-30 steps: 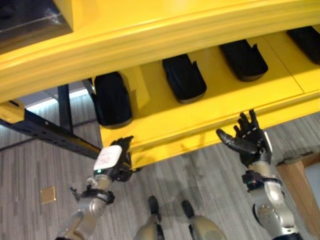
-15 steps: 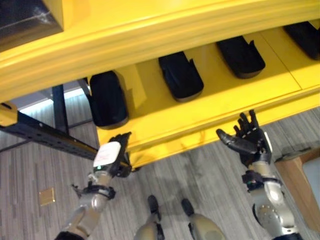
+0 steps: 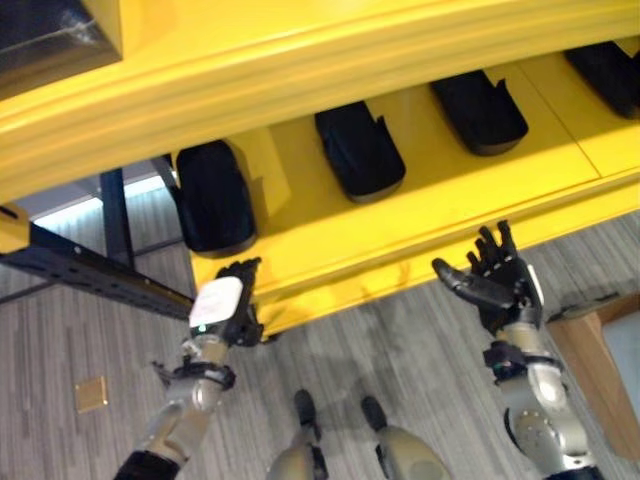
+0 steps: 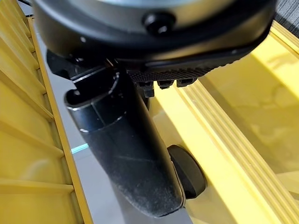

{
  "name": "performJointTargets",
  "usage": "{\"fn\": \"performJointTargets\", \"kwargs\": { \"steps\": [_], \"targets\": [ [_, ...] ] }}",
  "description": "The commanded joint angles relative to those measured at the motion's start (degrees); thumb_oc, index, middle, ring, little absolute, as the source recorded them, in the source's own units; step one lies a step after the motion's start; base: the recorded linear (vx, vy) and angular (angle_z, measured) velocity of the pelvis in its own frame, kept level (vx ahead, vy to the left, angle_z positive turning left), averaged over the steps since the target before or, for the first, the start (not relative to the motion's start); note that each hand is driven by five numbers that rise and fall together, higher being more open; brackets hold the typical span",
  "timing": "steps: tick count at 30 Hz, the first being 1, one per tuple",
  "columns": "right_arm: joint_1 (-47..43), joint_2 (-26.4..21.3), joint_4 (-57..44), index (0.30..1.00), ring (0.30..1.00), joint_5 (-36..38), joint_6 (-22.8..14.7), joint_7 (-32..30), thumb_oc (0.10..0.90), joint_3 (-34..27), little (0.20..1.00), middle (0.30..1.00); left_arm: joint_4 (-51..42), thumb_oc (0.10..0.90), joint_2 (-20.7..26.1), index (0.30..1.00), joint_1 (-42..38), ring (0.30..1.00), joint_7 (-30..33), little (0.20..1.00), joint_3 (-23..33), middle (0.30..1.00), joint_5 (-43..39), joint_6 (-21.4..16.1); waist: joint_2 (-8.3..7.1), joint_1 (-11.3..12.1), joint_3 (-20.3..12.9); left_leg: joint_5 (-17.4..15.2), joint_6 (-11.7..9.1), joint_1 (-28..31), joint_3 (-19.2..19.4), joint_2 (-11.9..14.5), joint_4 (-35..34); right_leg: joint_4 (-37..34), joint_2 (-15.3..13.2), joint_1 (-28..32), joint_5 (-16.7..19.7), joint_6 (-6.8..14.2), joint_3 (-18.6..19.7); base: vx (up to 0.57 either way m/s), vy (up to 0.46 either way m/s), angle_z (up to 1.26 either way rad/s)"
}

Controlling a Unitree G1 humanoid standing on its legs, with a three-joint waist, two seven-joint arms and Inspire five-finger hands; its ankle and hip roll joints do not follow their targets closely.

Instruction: Move parts from the plastic box to the shelf.

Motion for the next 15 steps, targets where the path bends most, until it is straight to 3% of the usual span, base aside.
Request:
{"fn": "performJointTargets", "kwargs": {
  "steps": [1,15],
  "targets": [
    [-1.0,-0.73,-8.42,1.0,1.0,-0.4,-4.94,0.72,0.9,-2.44,1.0,1.0,3.41,0.9,-1.43,1.0,-5.59,1.0,1.92,1.0,0.86,1.0,1.3,-0.09,-0.05,-1.44,-3.46,-1.81,-3.4,3.46,-0.86,4.15,0.02,7.76,1.33,-7.07,-5.17,-1.56,-3.88,0.0,0.0,0.0],
    [-0.91,-1.01,-8.52,1.0,1.0,-0.65,-4.76,0.78,0.9,-2.2,1.0,1.0,6.56,0.9,-1.29,1.0,-9.35,1.0,2.48,1.0,0.1,1.0,1.3,0.92,-0.4,-1.82,-3.16,-1.78,-3.45,3.24,-0.62,4.23,0.03,8.09,1.43,-7.72,-5.03,-1.48,-3.73,0.0,0.0,0.0]
  ]
}}
